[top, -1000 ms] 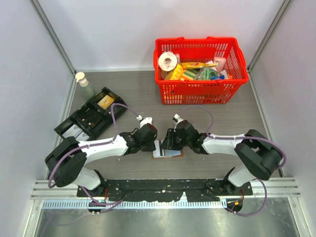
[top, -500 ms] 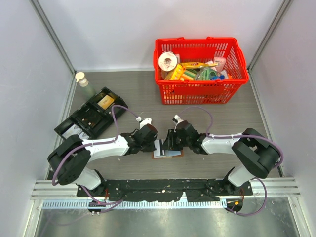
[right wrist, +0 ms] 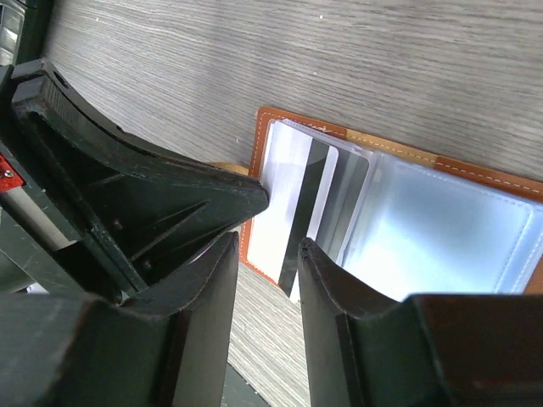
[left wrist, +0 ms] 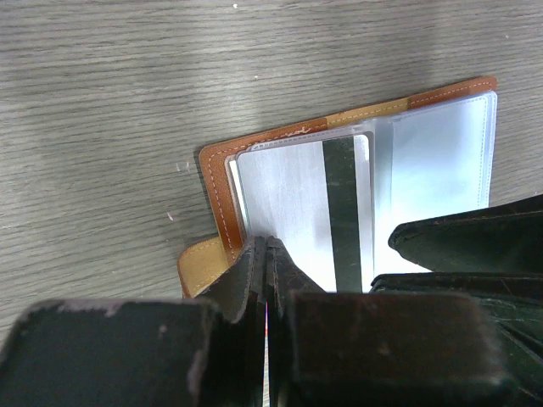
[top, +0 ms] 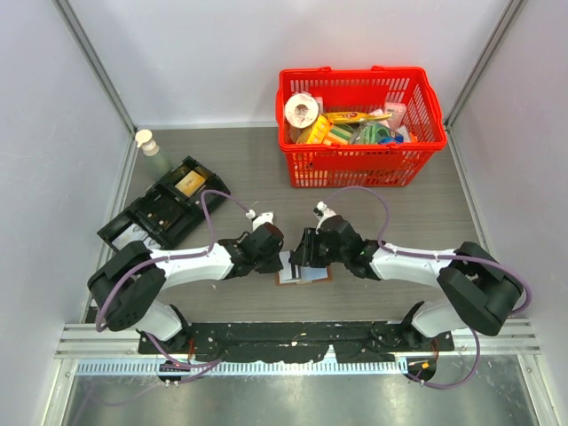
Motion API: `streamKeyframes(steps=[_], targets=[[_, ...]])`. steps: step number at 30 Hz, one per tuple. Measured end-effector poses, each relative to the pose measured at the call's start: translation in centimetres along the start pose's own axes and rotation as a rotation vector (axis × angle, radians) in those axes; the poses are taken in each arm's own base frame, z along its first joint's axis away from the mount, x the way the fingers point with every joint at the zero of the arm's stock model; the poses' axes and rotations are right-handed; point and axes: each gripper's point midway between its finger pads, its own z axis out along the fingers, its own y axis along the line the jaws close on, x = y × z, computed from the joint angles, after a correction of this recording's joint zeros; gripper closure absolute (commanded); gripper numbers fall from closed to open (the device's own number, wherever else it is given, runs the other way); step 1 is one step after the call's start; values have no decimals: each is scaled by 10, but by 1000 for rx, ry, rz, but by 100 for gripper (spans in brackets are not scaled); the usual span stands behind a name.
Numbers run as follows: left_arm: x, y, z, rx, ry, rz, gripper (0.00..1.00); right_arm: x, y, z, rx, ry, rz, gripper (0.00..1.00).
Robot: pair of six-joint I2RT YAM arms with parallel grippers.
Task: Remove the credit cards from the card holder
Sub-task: Pick up the credit card from the center of the board.
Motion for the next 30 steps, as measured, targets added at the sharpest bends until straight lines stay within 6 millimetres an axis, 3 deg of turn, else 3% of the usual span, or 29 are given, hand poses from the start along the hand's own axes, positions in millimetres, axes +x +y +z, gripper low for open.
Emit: streamKeyframes(steps=[30], targets=[[0,-7,3,31,5,-10,100,10,-16,5,33,-8,12,65]])
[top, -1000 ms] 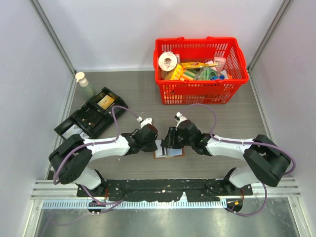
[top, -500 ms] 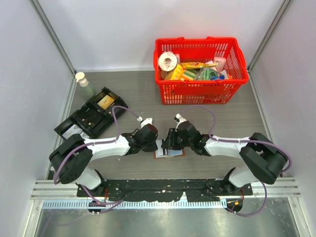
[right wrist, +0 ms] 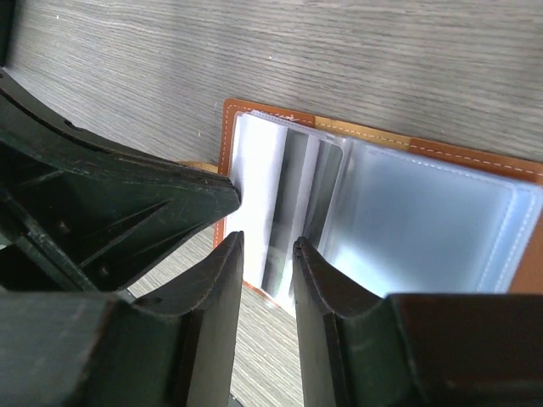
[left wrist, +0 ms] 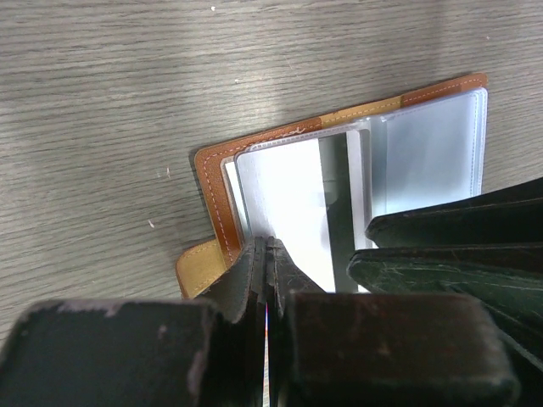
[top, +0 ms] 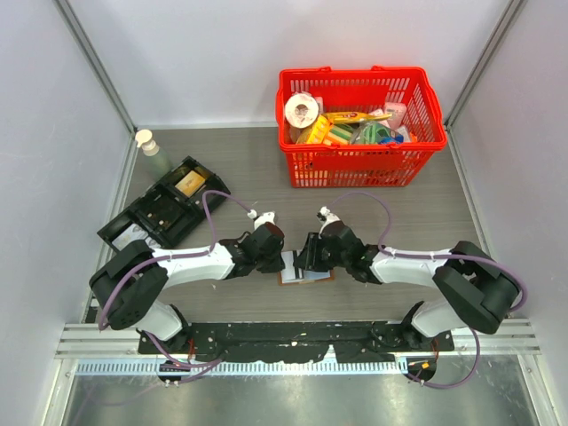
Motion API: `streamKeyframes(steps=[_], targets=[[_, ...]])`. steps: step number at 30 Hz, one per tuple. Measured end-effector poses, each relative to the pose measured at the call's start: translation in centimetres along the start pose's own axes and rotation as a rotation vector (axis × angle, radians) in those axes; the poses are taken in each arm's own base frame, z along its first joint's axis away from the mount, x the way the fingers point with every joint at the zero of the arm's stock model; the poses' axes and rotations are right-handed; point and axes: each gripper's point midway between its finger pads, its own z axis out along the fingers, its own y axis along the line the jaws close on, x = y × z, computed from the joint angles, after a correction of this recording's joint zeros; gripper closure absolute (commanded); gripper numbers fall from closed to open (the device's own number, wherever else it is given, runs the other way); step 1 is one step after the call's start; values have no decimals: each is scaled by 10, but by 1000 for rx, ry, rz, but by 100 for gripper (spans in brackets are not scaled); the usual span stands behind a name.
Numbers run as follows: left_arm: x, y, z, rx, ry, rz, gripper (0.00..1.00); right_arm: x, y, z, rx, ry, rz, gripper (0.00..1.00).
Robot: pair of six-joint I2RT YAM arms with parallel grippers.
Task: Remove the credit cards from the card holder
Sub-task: Pick up the credit card from the center of the board.
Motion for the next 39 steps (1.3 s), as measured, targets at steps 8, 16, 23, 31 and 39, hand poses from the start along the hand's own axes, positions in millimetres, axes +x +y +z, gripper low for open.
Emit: streamKeyframes(steps=[8,16,23,31,39], targets=[[0,0,0,1,-1,-1,100,-13,7,-14,-20,-72,-8,66],[0,0,0,2,-1,-1,100,-9,2,-10,-5,-56,-5,66],[0,0,0,5,-1,-5,100,-1,-4,-2,2,-25,-2,69],[1,-1,0,7,1,-12,100,0,1,2,-32,-21,0,74],[1,-1,-1,19,-8,-14,100,2,-2,8,-28,-12,25,99]])
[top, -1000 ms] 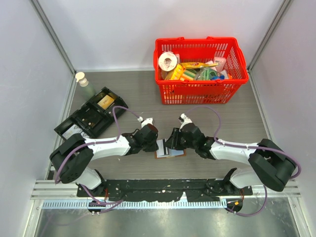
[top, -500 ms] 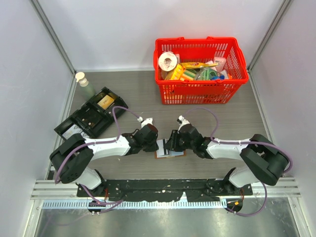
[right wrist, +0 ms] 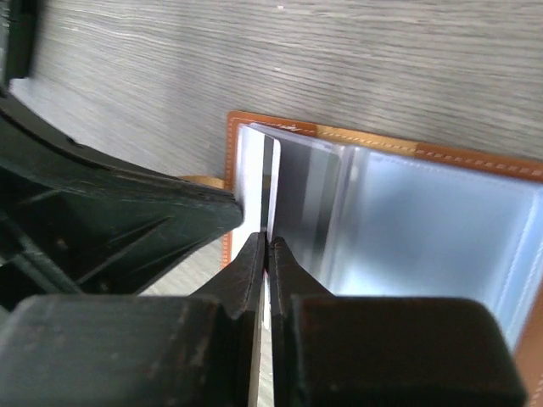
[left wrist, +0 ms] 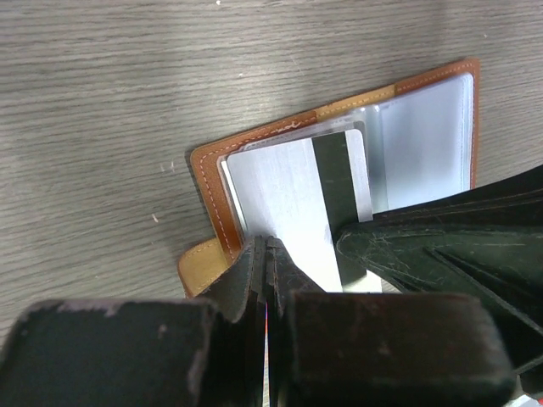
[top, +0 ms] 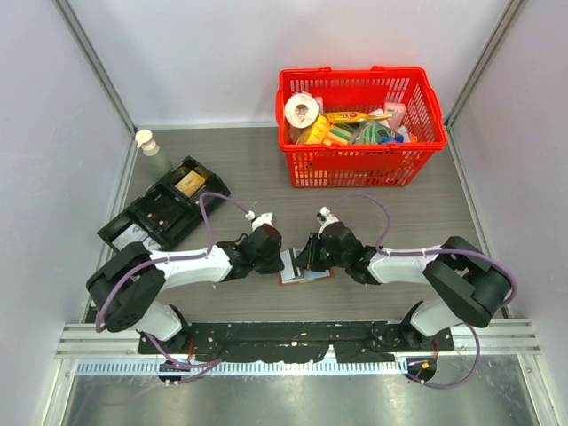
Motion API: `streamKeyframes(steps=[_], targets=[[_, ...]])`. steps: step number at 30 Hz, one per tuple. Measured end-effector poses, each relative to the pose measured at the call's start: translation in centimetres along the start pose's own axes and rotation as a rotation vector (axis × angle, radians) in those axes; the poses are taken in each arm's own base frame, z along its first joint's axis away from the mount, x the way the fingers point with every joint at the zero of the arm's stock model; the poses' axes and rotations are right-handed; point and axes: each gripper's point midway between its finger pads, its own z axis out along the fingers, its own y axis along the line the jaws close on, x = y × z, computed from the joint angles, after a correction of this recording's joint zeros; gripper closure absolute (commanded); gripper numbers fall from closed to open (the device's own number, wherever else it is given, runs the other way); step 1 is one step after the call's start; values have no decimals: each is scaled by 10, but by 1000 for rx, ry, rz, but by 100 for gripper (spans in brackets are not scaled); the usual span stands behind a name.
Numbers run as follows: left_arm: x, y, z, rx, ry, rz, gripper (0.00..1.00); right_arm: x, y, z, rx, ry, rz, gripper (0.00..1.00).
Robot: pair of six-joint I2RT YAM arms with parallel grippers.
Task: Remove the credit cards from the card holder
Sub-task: Pick up the credit card from the center of the board.
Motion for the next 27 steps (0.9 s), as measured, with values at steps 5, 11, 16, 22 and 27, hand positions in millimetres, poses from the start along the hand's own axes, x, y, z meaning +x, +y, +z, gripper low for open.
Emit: streamKeyframes(steps=[5,11,16,22,27], targets=[[1,3,-8,10,-8,22,75,-6,15,-3,-55,-16,20,99],[-19,-14,-42,74,-128,136,25,-17,29,-21,-76,-55,54,99],[-29,-39,-79,147,-268,330,10,-31,39,-42,-78,-116,115,99],[-17,-63,-102,183,-377,665,7,-43,47,-65,-79,-175,210,99],[-11,-76,-110,159,-465,937,9,-47,53,-80,-85,-194,266,99]])
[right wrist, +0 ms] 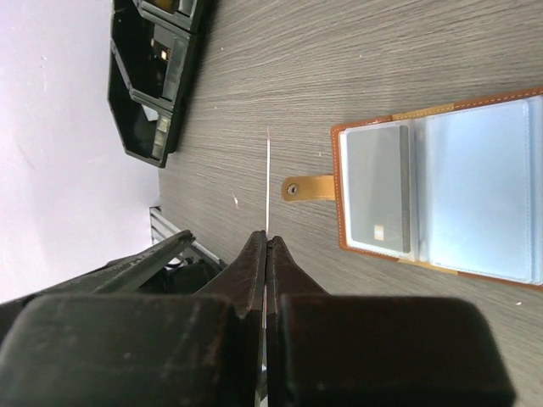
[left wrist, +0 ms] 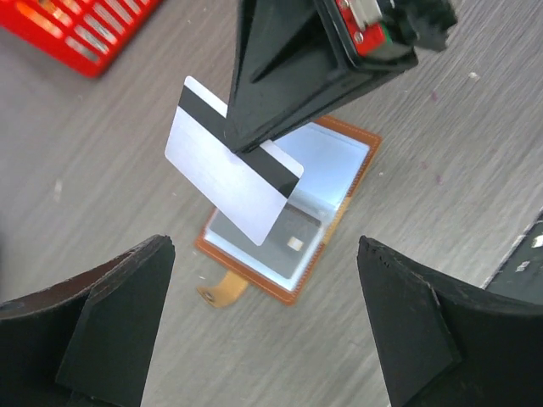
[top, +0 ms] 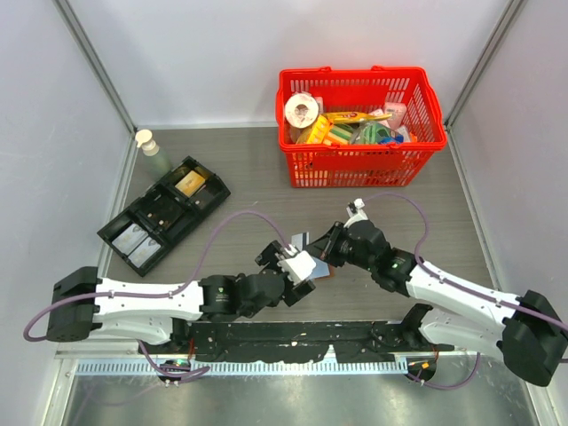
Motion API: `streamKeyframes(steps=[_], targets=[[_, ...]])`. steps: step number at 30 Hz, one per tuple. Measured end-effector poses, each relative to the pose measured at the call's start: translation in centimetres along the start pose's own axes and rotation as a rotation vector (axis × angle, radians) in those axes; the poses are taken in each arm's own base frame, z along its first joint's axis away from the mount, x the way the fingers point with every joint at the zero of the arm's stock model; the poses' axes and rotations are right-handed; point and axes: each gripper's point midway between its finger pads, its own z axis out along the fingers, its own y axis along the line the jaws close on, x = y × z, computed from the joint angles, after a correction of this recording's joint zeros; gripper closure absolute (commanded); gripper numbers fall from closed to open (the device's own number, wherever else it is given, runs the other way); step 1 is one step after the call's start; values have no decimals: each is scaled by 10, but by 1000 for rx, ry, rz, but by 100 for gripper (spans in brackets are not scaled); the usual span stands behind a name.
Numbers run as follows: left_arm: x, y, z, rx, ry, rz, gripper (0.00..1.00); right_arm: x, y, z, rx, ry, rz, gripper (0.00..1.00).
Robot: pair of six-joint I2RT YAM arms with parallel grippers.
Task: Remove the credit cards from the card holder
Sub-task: Pick up the credit card from the center of the board.
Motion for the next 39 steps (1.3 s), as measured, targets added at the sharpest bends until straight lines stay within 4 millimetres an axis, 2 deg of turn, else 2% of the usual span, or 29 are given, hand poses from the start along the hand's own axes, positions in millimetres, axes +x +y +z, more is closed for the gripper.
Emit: streamKeyframes(steps=[5,7,12,17,22,27,28,30,34,37,39], targets=[[3,5,8,-74,1,223,21,-5,11,-12,-30,-20,37,99],[3,6,11,-92,2,264,29,-7,16,-16,-44,-27,50,99],[-1,7,19,-138,-13,334,42,-10,22,-22,-66,-36,74,99],[-11,4,25,-159,-44,366,66,-10,24,-25,-71,-38,93,99],[-16,4,29,-181,-59,394,99,-13,24,-29,-71,-55,105,98],[-20,6,29,-197,-66,396,100,-17,23,-33,-70,-83,125,81],[-22,6,28,-198,-69,384,100,-19,23,-34,-74,-92,124,71],[-24,5,28,-198,-72,351,100,-21,24,-37,-88,-110,120,58],[-27,9,26,-186,-65,242,100,-36,34,-52,-139,-185,83,43],[-26,20,27,-162,-56,125,100,-47,42,-65,-177,-251,53,30],[-26,37,29,-156,-55,8,100,-53,43,-71,-181,-285,23,26]])
